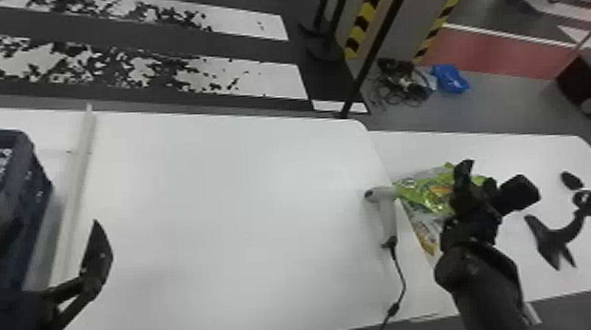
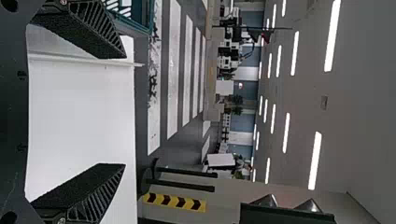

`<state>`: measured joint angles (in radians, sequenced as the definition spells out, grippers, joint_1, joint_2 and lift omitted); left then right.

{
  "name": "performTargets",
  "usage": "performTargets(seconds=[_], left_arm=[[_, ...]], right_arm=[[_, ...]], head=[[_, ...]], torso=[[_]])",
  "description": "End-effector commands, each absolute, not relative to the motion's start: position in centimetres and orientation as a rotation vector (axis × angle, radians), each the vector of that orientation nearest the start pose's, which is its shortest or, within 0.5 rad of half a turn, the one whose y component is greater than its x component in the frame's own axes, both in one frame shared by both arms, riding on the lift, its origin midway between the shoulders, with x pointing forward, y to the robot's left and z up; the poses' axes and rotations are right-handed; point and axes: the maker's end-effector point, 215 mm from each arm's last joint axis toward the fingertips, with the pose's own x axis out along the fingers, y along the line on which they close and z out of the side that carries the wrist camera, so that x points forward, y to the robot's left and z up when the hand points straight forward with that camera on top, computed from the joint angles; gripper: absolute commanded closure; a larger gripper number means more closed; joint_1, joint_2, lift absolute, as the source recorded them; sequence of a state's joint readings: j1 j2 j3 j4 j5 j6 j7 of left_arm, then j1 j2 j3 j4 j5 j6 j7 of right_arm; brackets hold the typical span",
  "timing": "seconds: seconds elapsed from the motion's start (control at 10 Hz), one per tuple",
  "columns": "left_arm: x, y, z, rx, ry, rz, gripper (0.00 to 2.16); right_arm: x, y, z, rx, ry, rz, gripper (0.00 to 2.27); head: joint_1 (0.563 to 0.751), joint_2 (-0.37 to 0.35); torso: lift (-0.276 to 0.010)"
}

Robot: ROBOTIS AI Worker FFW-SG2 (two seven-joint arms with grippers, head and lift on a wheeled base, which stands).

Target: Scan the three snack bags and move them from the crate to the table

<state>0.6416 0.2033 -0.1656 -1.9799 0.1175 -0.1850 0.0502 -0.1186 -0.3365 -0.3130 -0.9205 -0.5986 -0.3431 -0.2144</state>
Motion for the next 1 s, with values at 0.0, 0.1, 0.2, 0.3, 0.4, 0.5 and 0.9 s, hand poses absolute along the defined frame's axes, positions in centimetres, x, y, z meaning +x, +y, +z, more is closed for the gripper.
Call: performTargets(seconds=[0.0, 0.1, 0.2, 0.3, 0.4, 0.5, 0.9], left_arm=[[37.8, 16.9, -38.7, -0.04, 0.081, -0.178, 0.04], [37.6, 16.8, -38.5, -0.04, 0.079, -0.177, 0.04], [37.4, 16.7, -38.6, -0.039, 0.08, -0.177, 0.04], [37.4, 16.7, -38.7, -0.039, 0.083, -0.177, 0.04], [37.3, 16.4, -38.6, -0.043, 0.082, -0.178, 0.04], [37.2, 15.9, -38.5, -0.036, 0.079, -0.183, 0.04], [37.2, 15.1, -38.2, -0.041, 0.085, -0.189, 0.04]], right_arm=[[47.6, -65.3, -44.9, 0.31, 0.034, -0.813, 0.06], [47.1, -65.1, -44.4, 0.299, 0.025, -0.805, 0.07], [46.3, -64.3, -43.6, 0.313, 0.009, -0.782, 0.07], [46.1, -62.5, -42.2, 0.31, -0.005, -0.726, 0.07], [46.1, -59.8, -40.2, 0.29, -0.035, -0.633, 0.08], [46.4, -56.4, -38.8, 0.267, -0.033, -0.541, 0.08], [46.1, -38.9, -40.0, 0.268, 0.183, -0.134, 0.06]], head=[[0.695, -0.35], [0.695, -0.35], [0.695, -0.35], [0.695, -0.35], [0.695, -0.35], [0.695, -0.35], [0.695, -0.35]], torso=[[-0.062], [-0.062], [-0.062], [-0.062], [-0.062], [-0.062], [-0.062]])
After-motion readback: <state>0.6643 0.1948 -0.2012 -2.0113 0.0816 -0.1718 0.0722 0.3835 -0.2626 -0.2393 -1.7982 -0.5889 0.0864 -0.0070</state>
